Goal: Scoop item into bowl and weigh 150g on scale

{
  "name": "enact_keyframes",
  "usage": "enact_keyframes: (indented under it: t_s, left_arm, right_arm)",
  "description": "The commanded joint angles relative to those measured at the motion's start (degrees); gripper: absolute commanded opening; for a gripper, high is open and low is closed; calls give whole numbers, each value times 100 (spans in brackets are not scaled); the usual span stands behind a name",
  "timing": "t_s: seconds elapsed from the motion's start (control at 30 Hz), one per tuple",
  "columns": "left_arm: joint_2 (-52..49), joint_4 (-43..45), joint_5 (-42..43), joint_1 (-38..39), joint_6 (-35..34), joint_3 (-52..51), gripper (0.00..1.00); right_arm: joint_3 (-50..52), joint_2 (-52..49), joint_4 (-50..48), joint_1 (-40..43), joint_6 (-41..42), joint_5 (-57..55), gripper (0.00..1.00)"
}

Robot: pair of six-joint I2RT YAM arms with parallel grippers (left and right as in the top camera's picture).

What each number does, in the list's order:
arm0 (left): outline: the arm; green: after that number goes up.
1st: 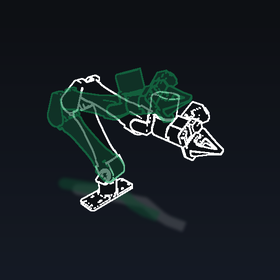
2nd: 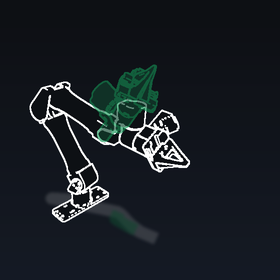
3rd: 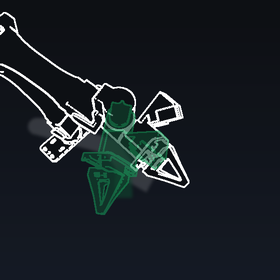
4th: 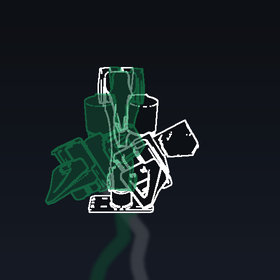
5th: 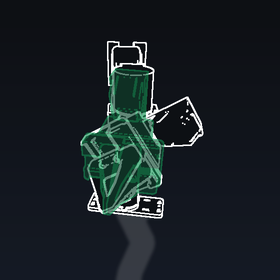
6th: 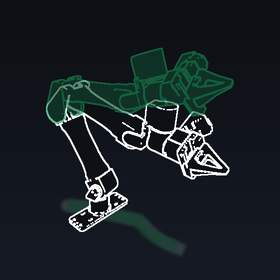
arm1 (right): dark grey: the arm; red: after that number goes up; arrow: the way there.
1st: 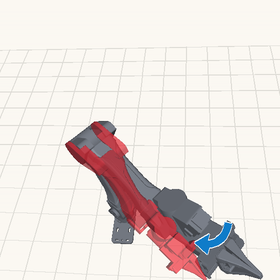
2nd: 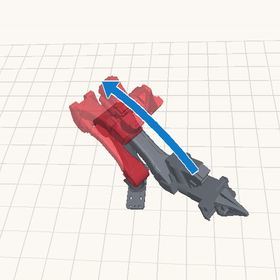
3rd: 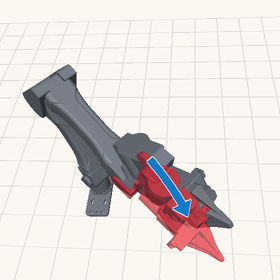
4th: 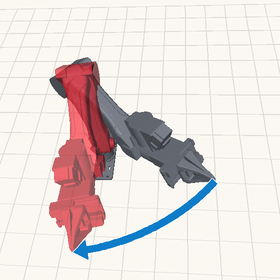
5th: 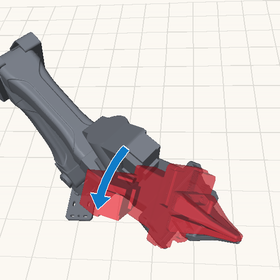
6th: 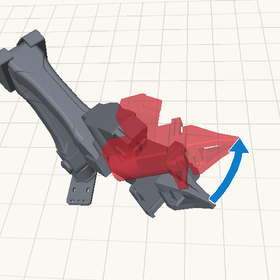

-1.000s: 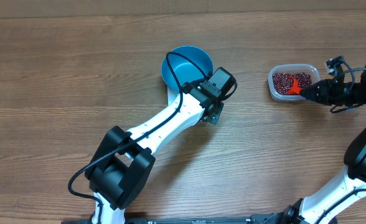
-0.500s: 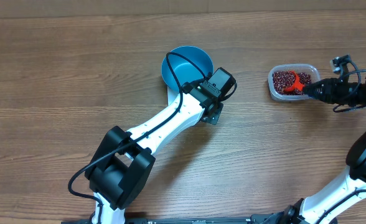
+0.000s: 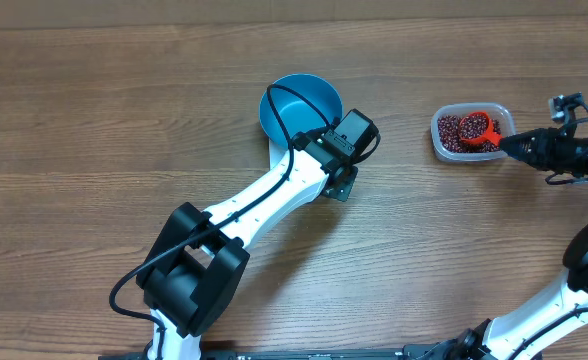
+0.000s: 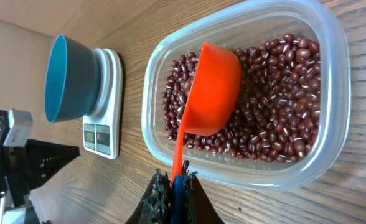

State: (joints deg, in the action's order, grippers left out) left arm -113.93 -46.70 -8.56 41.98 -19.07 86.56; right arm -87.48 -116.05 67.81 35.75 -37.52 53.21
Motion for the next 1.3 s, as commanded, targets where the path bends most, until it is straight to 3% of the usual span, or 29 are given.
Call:
enact_keyframes:
  t_s: [0.0, 0.7, 1.27]
  left_arm:
    - [-9, 0, 96, 7, 17, -9, 4]
    - [229, 20, 22, 4, -66, -9, 4]
    - [68, 258, -861, 4, -68, -116, 4]
  right_arm:
    - [-22, -13, 22, 46, -52, 341, 4]
    - [-22, -13, 463, 273, -461, 946, 4]
    - [-22, -13, 479, 286, -459, 946, 4]
